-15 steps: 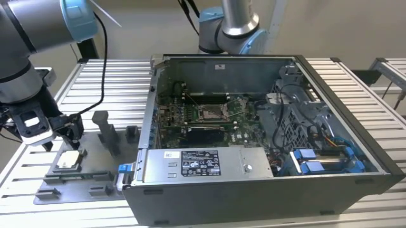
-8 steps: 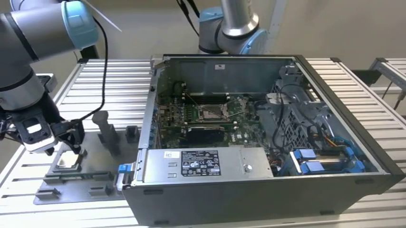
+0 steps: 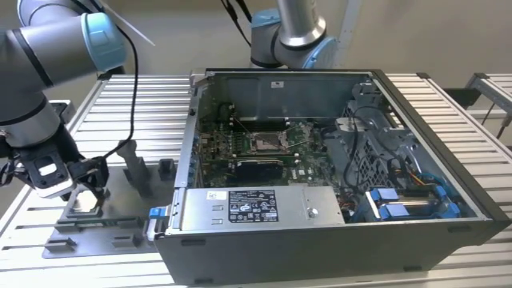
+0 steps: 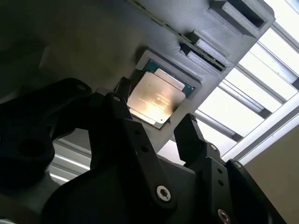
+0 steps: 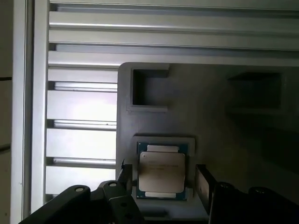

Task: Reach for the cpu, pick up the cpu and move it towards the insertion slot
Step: 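Pick up the cpu and move it towards the insertion slot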

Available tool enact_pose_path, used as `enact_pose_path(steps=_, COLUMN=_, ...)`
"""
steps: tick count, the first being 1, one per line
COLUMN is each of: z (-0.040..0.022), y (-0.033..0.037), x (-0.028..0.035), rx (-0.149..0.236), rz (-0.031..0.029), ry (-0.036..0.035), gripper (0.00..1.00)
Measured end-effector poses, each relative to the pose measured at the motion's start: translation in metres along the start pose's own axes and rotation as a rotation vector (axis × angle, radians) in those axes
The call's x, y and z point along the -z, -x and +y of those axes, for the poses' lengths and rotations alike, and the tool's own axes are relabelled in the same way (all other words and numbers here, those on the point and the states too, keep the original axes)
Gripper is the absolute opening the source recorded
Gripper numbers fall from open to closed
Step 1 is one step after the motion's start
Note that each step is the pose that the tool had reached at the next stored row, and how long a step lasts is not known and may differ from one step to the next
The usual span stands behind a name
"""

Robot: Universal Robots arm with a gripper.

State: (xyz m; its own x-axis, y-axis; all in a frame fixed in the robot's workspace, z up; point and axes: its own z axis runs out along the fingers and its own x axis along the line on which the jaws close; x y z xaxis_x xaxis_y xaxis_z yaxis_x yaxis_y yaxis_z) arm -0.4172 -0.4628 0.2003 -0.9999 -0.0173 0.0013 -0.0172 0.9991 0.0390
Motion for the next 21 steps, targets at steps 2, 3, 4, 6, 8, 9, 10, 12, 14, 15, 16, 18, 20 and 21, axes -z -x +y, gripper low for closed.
enact_pose_path(steps=2, z=-0.0001, y=-0.0007, x=-0.0027, rx=0.000, rz=0.0001, ry=-0.0001, gripper=1.00)
enact_pose_path(steps=3, z=-0.0002, y=-0.0009, x=-0.0040, rx=0.000, rz=0.0000, ry=0.0000, gripper=1.00)
enact_pose_path(steps=4, z=-0.0002, y=-0.0010, x=-0.0049, rx=0.000, rz=-0.0001, ry=0.0001, gripper=1.00)
enact_pose_path(steps=6, z=-0.0002, y=-0.0010, x=-0.0062, rx=0.000, rz=0.0000, ry=0.0000, gripper=1.00)
enact_pose_path(steps=8, z=-0.0003, y=-0.0010, x=-0.0077, rx=0.000, rz=-0.0001, ry=0.0001, gripper=1.00)
enact_pose_path(steps=9, z=-0.0003, y=-0.0010, x=-0.0083, rx=0.000, rz=0.0000, ry=0.0001, gripper=1.00)
enact_pose_path(steps=10, z=-0.0004, y=-0.0011, x=-0.0090, rx=0.001, rz=0.0000, ry=0.0000, gripper=1.00)
enact_pose_path(steps=12, z=-0.0004, y=-0.0010, x=-0.0105, rx=0.003, rz=0.0000, ry=0.0001, gripper=1.00)
enact_pose_path(steps=14, z=-0.0005, y=-0.0011, x=-0.0115, rx=0.011, rz=0.0004, ry=0.0000, gripper=1.00)
enact_pose_path(steps=15, z=-0.0005, y=-0.0011, x=-0.0117, rx=0.014, rz=0.0007, ry=-0.0001, gripper=1.00)
enact_pose_path(steps=16, z=-0.0005, y=-0.0011, x=-0.0118, rx=0.017, rz=0.0008, ry=-0.0001, gripper=1.00)
enact_pose_path(steps=18, z=-0.0006, y=-0.0010, x=-0.0121, rx=0.018, rz=0.0008, ry=0.0000, gripper=1.00)
enact_pose_path(steps=20, z=-0.0006, y=-0.0010, x=-0.0122, rx=0.018, rz=0.0008, ry=0.0000, gripper=1.00)
enact_pose_path(steps=21, z=-0.0006, y=-0.0010, x=-0.0123, rx=0.018, rz=0.0008, ry=0.0000, gripper=1.00)
